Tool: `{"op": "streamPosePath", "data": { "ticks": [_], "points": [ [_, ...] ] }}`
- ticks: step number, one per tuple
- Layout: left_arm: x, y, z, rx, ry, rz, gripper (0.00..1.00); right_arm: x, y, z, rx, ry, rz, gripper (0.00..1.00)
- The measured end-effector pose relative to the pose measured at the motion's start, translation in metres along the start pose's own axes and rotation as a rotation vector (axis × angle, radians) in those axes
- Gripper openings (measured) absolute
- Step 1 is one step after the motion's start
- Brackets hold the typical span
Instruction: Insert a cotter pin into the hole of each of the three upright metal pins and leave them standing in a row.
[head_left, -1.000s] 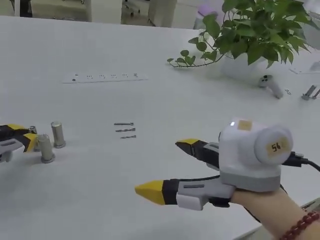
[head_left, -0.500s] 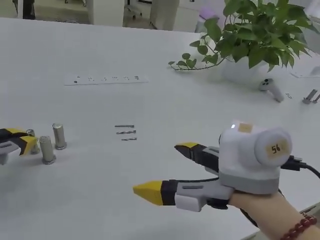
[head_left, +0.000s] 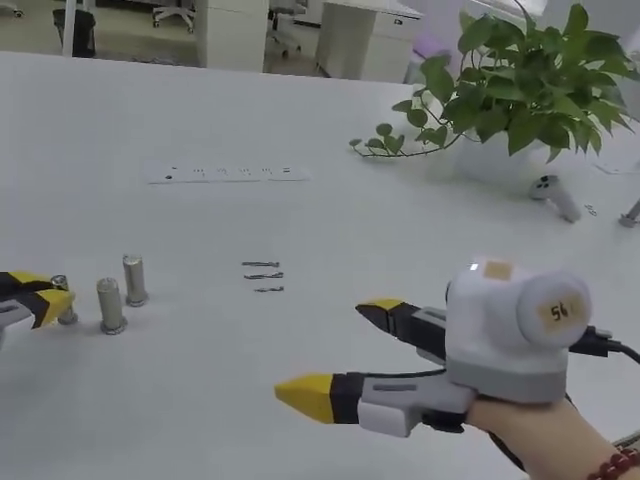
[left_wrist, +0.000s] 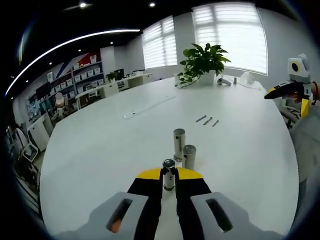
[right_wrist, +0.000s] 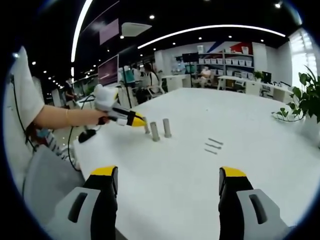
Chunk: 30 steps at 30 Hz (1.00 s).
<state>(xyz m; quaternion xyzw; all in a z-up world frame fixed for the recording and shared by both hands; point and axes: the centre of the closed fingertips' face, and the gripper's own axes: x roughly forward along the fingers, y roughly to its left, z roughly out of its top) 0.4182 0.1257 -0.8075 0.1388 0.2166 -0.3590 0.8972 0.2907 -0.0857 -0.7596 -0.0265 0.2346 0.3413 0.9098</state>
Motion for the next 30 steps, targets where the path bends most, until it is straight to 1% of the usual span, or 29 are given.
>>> {"op": "streamPosePath", "data": {
  "ticks": [1, 6, 7, 8, 10, 13, 16, 18, 20, 22, 25, 30],
  "points": [
    [-0.002, -0.003, 0.0, 0.005, 0.001, -0.004, 0.07, 0.0, 0.001, 0.0, -0.005, 0.001, 0.004, 0.84],
    [-0.01, -0.022, 0.0, 0.021, -0.005, -0.054, 0.07, 0.0, 0.005, 0.003, -0.018, -0.007, 0.018, 0.84],
    [-0.012, -0.026, 0.001, 0.032, -0.006, -0.063, 0.07, 0.0, 0.005, 0.004, -0.018, -0.01, 0.019, 0.84],
    [-0.012, -0.03, 0.001, 0.045, -0.006, -0.074, 0.07, 0.001, 0.007, 0.005, -0.016, -0.015, 0.022, 0.84],
    [-0.013, -0.039, 0.002, 0.042, -0.011, -0.093, 0.07, 0.001, 0.008, 0.006, -0.014, -0.018, 0.026, 0.84],
    [-0.013, -0.049, 0.003, 0.059, -0.007, -0.115, 0.07, 0.002, 0.009, 0.007, -0.019, -0.018, 0.034, 0.84],
    [-0.01, -0.061, 0.006, 0.077, -0.007, -0.14, 0.07, 0.001, 0.009, 0.007, -0.029, -0.015, 0.037, 0.84],
    [-0.008, -0.067, 0.008, 0.089, -0.009, -0.151, 0.07, 0.001, 0.009, 0.007, -0.03, -0.015, 0.035, 0.84],
    [-0.003, -0.074, 0.011, 0.094, -0.011, -0.168, 0.07, -0.001, 0.008, 0.008, -0.028, -0.019, 0.034, 0.84],
    [-0.001, -0.078, 0.013, 0.099, -0.014, -0.176, 0.07, -0.002, 0.006, 0.009, -0.03, -0.02, 0.031, 0.84],
    [0.009, -0.087, 0.015, 0.104, -0.013, -0.199, 0.07, -0.004, 0.003, 0.009, -0.028, -0.017, 0.029, 0.84],
    [0.023, -0.097, 0.015, 0.104, -0.006, -0.228, 0.07, -0.009, 0.0, 0.007, -0.025, -0.014, 0.028, 0.85]
  ]
}}
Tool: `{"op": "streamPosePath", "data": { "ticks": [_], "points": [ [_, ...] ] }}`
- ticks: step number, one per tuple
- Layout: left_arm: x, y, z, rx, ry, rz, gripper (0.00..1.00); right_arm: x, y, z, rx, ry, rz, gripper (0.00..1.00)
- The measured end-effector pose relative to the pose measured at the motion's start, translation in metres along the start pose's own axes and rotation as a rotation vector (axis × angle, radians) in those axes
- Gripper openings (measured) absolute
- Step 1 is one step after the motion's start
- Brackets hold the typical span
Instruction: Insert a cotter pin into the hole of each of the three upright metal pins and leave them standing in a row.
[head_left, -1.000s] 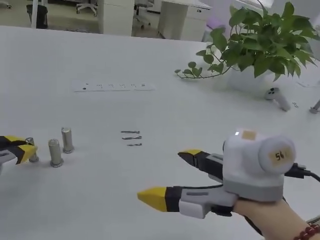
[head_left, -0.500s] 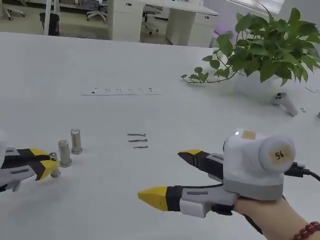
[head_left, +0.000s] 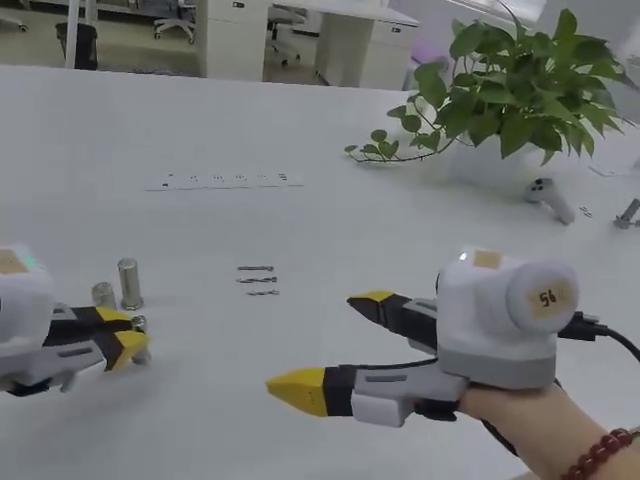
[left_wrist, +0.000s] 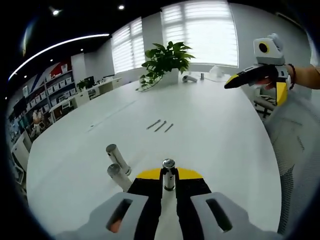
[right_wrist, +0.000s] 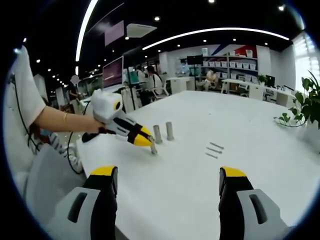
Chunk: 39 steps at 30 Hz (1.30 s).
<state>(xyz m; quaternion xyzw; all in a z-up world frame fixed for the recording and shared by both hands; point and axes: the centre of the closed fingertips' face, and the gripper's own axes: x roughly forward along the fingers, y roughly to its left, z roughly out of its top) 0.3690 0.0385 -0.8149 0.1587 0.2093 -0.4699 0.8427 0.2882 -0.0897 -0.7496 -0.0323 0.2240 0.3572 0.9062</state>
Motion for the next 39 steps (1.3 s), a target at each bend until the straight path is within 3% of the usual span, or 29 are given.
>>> {"op": "streamPosePath", "data": {
  "ticks": [10, 21, 28, 34, 39],
  "points": [
    [0.014, -0.011, 0.002, 0.031, -0.016, -0.065, 0.07, -0.004, -0.004, -0.002, 0.008, 0.005, 0.0, 0.84],
    [0.015, -0.008, 0.002, 0.006, -0.022, -0.08, 0.07, -0.003, -0.005, -0.006, 0.014, 0.012, -0.003, 0.84],
    [0.017, -0.01, 0.0, 0.03, -0.002, -0.081, 0.08, -0.003, -0.005, -0.008, 0.007, 0.023, -0.006, 0.84],
    [0.018, -0.012, -0.002, 0.029, 0.014, -0.09, 0.13, -0.004, -0.004, -0.01, 0.007, 0.028, -0.009, 0.84],
    [0.015, -0.011, 0.0, 0.004, 0.013, -0.069, 0.24, -0.004, -0.006, -0.011, 0.012, 0.028, -0.009, 0.84]
  ]
}}
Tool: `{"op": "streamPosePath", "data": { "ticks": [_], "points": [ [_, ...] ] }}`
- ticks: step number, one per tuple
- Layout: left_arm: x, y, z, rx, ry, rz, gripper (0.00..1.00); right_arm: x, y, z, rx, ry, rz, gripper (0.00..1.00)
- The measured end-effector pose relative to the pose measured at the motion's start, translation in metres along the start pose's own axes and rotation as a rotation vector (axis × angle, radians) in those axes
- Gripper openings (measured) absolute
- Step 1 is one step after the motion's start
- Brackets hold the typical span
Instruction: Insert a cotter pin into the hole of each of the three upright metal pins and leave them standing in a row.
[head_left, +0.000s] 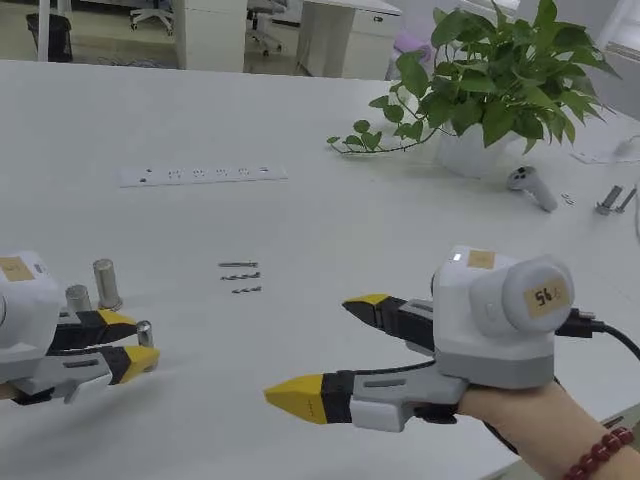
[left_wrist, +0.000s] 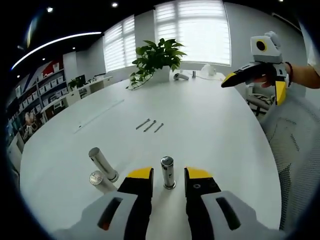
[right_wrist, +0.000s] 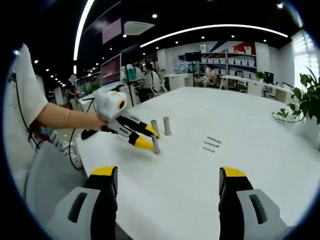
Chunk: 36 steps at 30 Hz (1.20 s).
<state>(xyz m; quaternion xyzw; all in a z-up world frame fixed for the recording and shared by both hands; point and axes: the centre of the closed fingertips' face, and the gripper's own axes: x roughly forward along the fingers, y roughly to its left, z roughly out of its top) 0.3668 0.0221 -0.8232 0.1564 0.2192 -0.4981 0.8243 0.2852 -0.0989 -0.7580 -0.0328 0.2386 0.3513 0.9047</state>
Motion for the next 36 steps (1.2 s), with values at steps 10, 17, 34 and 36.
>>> {"op": "streamPosePath", "data": {
  "ticks": [10, 17, 34, 36],
  "points": [
    [-0.017, -0.001, 0.004, -0.097, -0.045, 0.08, 0.47, 0.01, -0.013, 0.003, -0.02, 0.016, 0.002, 0.72],
    [-0.034, -0.002, 0.004, -0.155, -0.053, 0.166, 0.55, 0.021, -0.036, 0.008, -0.039, 0.031, -0.04, 0.54],
    [-0.059, -0.003, 0.009, -0.217, -0.091, 0.284, 0.77, 0.064, -0.072, 0.007, -0.104, 0.134, 0.012, 0.32],
    [-0.061, -0.001, 0.01, -0.226, -0.1, 0.295, 0.78, 0.072, -0.073, 0.001, -0.119, 0.177, 0.031, 0.31]
  ]
}}
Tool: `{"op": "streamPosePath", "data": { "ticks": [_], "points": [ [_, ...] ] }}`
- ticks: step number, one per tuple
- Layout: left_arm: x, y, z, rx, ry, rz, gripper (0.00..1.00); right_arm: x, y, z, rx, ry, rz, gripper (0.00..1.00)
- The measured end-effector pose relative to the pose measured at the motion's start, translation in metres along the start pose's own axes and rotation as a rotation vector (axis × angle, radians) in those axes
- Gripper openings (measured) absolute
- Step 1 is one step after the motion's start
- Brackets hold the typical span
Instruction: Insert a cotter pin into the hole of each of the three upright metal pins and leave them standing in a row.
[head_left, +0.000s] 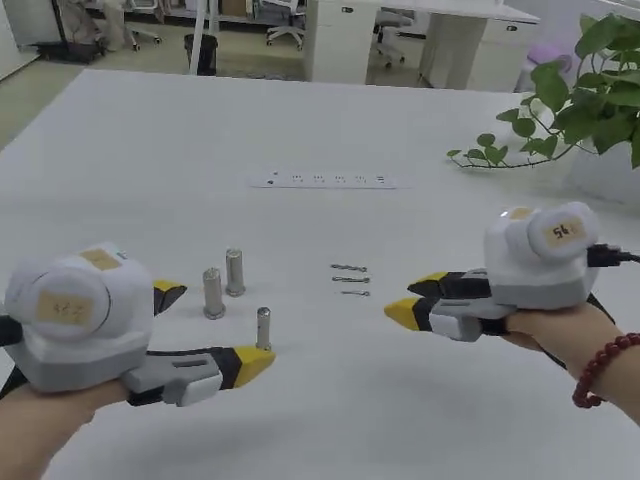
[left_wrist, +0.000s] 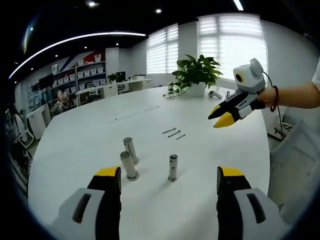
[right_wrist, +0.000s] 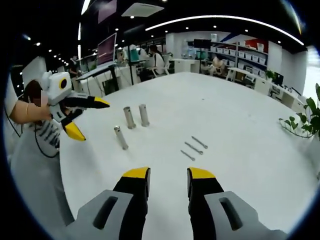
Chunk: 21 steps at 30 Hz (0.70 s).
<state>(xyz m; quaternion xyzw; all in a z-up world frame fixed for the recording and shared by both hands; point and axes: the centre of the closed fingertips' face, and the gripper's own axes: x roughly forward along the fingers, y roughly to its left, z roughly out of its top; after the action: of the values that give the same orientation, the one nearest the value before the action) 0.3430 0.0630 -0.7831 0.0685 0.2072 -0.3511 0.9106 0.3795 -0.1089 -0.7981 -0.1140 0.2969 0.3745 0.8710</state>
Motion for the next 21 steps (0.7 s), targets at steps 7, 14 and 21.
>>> {"op": "streamPosePath", "data": {
  "ticks": [7, 14, 21],
  "points": [
    [-0.004, 0.003, 0.002, -0.006, 0.006, 0.042, 0.88, 0.023, -0.004, -0.01, -0.055, 0.088, 0.042, 0.3],
    [-0.01, 0.004, 0.001, -0.005, 0.014, 0.058, 0.97, 0.041, -0.018, -0.015, -0.066, 0.154, 0.031, 0.3],
    [-0.015, 0.01, 0.001, 0.015, 0.012, 0.082, 0.99, 0.056, -0.029, -0.012, -0.12, 0.184, 0.028, 0.27]
  ]
}}
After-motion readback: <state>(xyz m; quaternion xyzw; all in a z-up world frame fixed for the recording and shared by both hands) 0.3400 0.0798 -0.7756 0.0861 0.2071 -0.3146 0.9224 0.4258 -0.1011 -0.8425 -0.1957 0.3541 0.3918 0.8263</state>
